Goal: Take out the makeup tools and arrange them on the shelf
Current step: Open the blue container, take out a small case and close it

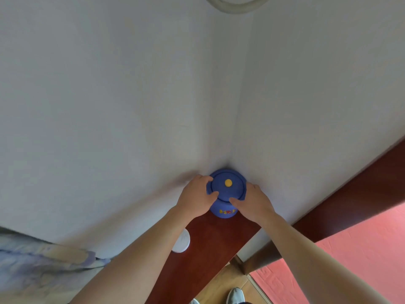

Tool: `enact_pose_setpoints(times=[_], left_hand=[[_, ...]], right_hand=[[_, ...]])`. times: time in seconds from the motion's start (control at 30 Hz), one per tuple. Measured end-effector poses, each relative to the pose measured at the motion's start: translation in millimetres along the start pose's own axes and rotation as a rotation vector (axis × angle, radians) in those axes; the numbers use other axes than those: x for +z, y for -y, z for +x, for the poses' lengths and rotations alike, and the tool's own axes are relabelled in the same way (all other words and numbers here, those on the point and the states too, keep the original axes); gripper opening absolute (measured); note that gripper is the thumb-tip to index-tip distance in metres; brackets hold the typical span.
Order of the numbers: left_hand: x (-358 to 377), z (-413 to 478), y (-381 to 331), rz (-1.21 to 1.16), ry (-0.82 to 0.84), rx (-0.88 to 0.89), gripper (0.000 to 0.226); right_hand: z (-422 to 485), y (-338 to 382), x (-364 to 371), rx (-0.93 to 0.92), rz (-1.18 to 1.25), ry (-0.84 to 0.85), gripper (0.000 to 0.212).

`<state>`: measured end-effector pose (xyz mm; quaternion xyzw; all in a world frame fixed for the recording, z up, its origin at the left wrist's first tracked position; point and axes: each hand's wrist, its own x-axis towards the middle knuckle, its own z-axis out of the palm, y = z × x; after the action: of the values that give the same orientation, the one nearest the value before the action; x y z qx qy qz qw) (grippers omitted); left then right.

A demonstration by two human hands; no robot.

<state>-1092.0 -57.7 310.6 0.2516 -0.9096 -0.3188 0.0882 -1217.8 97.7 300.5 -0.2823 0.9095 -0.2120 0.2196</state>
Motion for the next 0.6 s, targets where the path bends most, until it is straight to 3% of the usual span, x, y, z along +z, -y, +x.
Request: enact_pose_setpoints(times=[0.23,0.47,0.6], left_hand=[[-15,-13,2,0.069,0.077,0.017,0.058],[-29,-28,-17,0.135,0.107,0.018,0.060],[-37,-41,-39,0.210,0.070,0.008,0.049]], right_hand=[[-19,12,-4,-0.068,-0.083,-0.043,0.078],[-36,9,-23,-0.218,-0.178,-0.096,0.065],[-45,4,-39,-0.255,-0.209,-0.091,0.062]])
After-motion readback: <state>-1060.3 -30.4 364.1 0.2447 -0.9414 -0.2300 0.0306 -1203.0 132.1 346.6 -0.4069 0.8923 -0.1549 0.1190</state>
